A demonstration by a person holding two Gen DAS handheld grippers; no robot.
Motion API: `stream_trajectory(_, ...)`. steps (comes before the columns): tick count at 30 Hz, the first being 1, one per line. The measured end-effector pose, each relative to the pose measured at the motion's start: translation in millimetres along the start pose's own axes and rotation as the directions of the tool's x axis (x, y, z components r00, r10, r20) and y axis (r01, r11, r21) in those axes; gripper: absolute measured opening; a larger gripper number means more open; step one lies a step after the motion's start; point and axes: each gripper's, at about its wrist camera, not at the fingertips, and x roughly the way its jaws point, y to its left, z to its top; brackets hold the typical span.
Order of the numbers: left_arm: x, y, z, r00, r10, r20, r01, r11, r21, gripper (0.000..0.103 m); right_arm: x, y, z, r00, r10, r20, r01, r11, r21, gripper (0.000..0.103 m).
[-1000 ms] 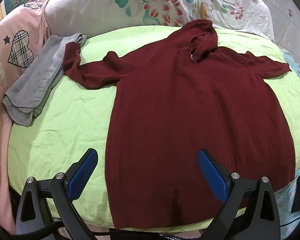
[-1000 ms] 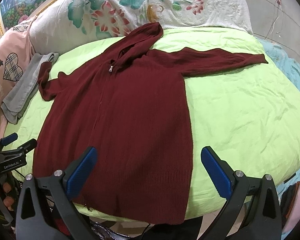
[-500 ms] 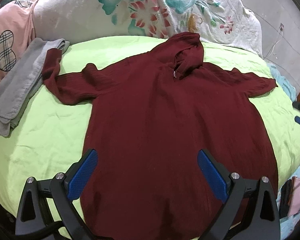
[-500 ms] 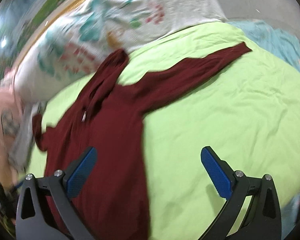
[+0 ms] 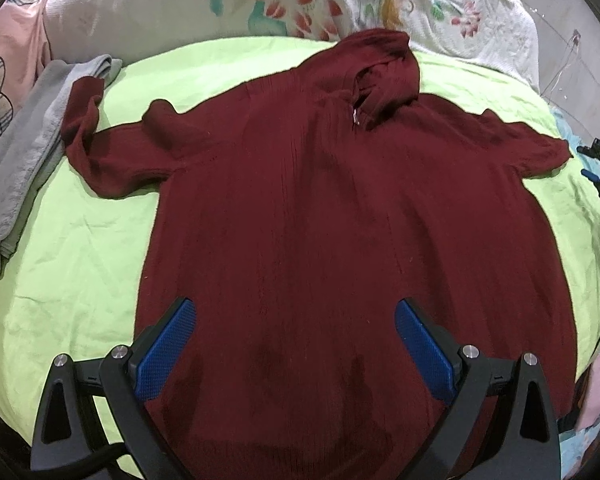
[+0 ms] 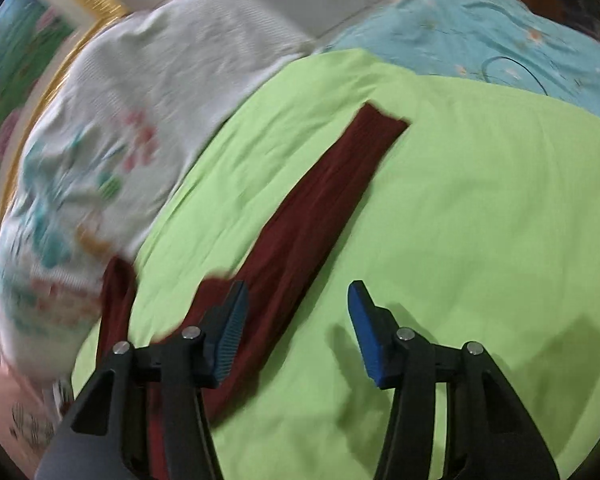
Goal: Fold large clothes
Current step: 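Move the right tool to the sweater sleeve cuff and close on it, then lift the sleeve cuff with the right tool and carry it across the body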
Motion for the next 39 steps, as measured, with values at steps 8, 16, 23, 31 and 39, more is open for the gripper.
stream_trajectory(8,33.8,-6.8,11.5,0.997,-0.007,-0.07,0.006,1.0,-0.021,0.1,59.1,-46.3,67.1,0.999,0.019,0.051,-0.03,0.975,0.219,0.052)
stream_trajectory(16,51.9,-23.1,25.5,0.995,-0.035,-0.093,0.034,0.999,-0.018,0.1,99.3,-30.5,96.7,1.0,-0.014,0.025,0.012,0.994,0.11,0.011)
stream_trajectory(23,48.5,-25.6,31.8,0.994,-0.088,-0.069,0.086,0.996,-0.03,0.1,61.7,43.7,51.5,0.987,0.163,-0.006,-0.163,0.98,-0.115,0.01)
stream_trajectory(31,28.9,2.6,24.7,0.997,-0.076,-0.014,0.075,0.995,-0.066,0.1,41.3,147.2,-84.4,0.862,0.424,-0.276,-0.458,0.886,-0.067,0.01)
stream_trajectory(39,16.0,52.4,9.0,0.995,-0.098,0.011,0.099,0.983,-0.154,0.1,78.4,277.6,-249.0,0.631,0.543,-0.555,-0.623,0.78,0.055,0.01)
